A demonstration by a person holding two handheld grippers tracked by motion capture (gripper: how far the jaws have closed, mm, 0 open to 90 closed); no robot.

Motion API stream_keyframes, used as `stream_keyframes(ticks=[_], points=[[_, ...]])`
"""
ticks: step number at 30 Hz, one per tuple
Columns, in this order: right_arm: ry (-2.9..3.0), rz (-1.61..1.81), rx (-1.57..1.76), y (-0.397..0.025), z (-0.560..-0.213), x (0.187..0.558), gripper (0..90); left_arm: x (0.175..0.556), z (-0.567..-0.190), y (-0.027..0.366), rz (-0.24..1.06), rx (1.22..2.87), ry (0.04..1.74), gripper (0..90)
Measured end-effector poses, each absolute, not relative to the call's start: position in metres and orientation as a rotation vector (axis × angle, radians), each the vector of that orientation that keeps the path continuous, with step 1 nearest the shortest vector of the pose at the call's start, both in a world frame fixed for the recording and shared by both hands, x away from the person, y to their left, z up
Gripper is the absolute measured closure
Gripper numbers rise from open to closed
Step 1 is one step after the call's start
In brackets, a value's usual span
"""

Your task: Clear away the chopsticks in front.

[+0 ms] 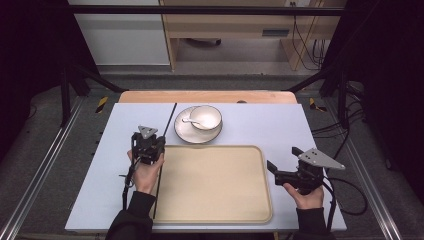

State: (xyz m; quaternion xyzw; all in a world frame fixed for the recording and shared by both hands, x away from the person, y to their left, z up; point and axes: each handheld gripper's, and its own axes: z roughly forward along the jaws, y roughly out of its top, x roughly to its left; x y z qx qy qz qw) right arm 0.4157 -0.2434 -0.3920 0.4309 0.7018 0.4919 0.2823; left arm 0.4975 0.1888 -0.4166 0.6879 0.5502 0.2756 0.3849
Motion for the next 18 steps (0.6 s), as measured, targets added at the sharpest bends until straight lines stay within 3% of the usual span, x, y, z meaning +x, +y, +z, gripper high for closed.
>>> stream_keyframes(ticks=[18], points=[[1.887,1.313,1.155,-0.242,-0.393,0.415,3.9,0.409,-0.432,0.187,0.752,1.584,1.395,85.1]])
